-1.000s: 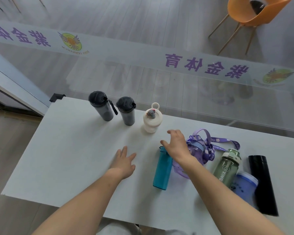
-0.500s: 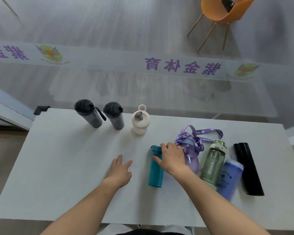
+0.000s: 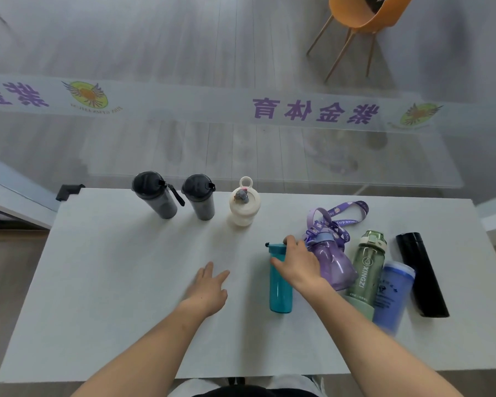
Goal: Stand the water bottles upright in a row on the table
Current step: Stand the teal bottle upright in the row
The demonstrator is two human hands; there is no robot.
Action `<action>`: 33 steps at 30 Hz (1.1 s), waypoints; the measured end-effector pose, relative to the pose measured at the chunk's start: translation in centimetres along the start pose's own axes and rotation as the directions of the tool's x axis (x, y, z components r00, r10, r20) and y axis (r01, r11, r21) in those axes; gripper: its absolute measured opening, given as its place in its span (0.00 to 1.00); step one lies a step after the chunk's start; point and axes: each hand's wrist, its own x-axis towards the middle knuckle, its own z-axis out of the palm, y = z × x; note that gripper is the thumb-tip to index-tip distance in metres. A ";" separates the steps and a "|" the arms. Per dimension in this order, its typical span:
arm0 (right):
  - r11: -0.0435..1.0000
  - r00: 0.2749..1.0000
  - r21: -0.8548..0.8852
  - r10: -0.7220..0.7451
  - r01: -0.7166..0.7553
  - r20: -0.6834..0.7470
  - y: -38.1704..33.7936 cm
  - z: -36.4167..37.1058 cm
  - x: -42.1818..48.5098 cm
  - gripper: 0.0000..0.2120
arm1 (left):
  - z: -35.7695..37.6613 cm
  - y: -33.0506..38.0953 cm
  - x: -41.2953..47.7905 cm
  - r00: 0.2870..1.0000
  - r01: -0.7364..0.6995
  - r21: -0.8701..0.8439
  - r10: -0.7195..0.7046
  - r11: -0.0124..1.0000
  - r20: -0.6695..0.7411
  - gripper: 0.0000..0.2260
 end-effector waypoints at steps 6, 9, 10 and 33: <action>0.963 0.980 0.265 0.007 0.047 -0.198 -0.4 -1.6 -0.4 0.28 | -1.5 -0.6 0.3 1.000 -0.015 0.013 0.015 1.000 0.003 0.26; 0.939 0.941 0.317 -0.018 0.131 -0.337 -0.7 -2.1 0.0 0.34 | -1.6 -0.5 0.8 0.999 -0.033 0.045 0.034 0.998 -0.020 0.26; 0.933 0.928 0.327 -0.022 0.153 -0.372 -0.7 -2.3 0.2 0.35 | -1.5 -0.4 1.0 0.999 -0.039 0.066 0.041 0.997 -0.026 0.26; 0.876 0.898 0.384 -0.114 0.292 -0.424 0.5 -4.2 8.2 0.39 | 1.1 1.5 2.6 0.997 0.045 0.067 -0.041 0.997 -0.062 0.28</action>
